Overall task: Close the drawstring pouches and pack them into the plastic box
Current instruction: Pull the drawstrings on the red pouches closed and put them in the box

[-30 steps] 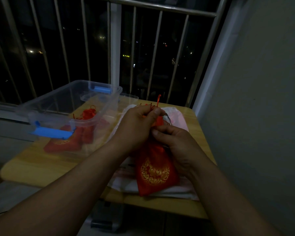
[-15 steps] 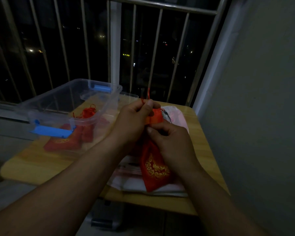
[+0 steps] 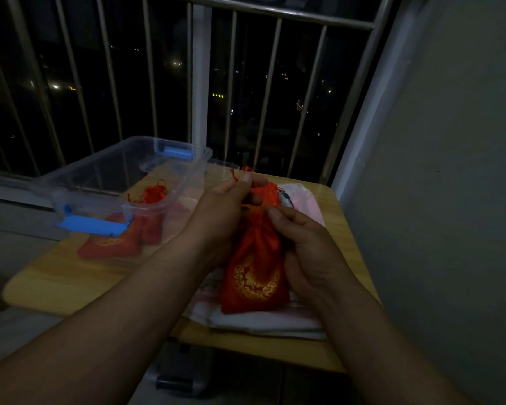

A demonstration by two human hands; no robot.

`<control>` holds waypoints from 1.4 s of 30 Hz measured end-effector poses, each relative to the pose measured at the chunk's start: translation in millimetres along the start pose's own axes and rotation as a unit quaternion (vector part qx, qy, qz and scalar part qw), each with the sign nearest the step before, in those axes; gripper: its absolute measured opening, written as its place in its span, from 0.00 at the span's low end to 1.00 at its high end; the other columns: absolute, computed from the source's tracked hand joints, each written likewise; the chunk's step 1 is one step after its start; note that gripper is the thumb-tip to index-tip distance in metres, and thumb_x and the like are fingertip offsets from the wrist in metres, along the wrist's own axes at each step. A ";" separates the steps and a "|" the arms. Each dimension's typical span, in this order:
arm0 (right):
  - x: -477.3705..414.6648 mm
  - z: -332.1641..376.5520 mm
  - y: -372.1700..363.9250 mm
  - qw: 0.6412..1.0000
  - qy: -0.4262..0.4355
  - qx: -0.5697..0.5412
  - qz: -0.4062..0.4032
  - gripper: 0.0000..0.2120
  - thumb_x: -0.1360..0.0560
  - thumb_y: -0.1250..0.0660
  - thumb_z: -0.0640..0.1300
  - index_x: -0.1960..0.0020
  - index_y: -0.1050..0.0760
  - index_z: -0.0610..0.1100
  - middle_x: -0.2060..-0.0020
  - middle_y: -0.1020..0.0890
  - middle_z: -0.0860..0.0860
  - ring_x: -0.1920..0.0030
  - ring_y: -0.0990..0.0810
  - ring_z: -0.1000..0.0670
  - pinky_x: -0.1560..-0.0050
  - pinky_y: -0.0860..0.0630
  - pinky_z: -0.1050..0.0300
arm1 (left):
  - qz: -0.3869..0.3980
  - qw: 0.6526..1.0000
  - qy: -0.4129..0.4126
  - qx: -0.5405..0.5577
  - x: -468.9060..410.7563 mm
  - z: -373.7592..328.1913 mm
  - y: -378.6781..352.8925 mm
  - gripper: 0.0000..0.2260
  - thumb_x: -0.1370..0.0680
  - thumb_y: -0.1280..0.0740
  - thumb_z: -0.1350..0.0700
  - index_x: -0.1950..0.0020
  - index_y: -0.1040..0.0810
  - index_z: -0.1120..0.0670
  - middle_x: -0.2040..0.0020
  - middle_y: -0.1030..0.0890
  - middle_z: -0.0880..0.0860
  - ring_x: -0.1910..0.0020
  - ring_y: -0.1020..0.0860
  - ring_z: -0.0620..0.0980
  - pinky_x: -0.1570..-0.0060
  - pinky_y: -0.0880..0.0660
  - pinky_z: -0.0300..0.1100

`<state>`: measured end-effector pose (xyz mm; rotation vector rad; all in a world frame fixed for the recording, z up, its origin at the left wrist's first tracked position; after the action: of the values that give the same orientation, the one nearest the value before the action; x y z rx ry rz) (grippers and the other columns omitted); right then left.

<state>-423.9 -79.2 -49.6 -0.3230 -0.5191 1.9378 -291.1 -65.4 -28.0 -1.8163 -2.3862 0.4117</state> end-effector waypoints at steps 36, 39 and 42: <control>-11.0 12.7 13.3 0.976 -0.059 0.208 -0.032 0.07 0.20 0.34 0.36 0.53 0.17 0.40 0.67 0.18 0.50 0.68 0.22 0.56 0.63 0.27 0.61 | 0.114 0.850 -0.160 -0.489 4.6 3.0 0.7 0.11 0.14 0.42 0.46 0.37 0.25 0.46 0.47 0.19 0.46 0.50 0.21 0.45 0.47 0.24 0.49; -10.4 12.5 13.0 0.973 -0.054 0.222 -0.032 0.07 0.20 0.32 0.36 0.56 0.20 0.40 0.67 0.19 0.49 0.66 0.21 0.54 0.61 0.26 0.60 | 0.106 0.836 -0.164 -0.512 7.5 0.7 3.3 0.08 0.15 0.41 0.47 0.46 0.25 0.49 0.55 0.21 0.48 0.57 0.23 0.46 0.55 0.26 0.50; -10.3 14.0 16.1 0.966 -0.036 0.253 -0.032 0.05 0.21 0.30 0.36 0.56 0.20 0.40 0.66 0.19 0.47 0.65 0.20 0.53 0.61 0.24 0.59 | 0.119 0.848 -0.144 -0.496 6.2 -1.5 5.1 0.08 0.15 0.39 0.49 0.47 0.25 0.52 0.54 0.20 0.50 0.54 0.22 0.49 0.52 0.24 0.52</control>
<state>-438.7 -97.2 -45.6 0.0930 -0.0657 1.9460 -287.7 -58.0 -28.5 -2.5850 -2.8418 -0.7698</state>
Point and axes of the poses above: each hand's wrist, its own x-axis away from the middle knuckle, its own y-axis out of the back of the hand, z = x × y, the point moved 3 cm from there along -x, towards the middle knuckle
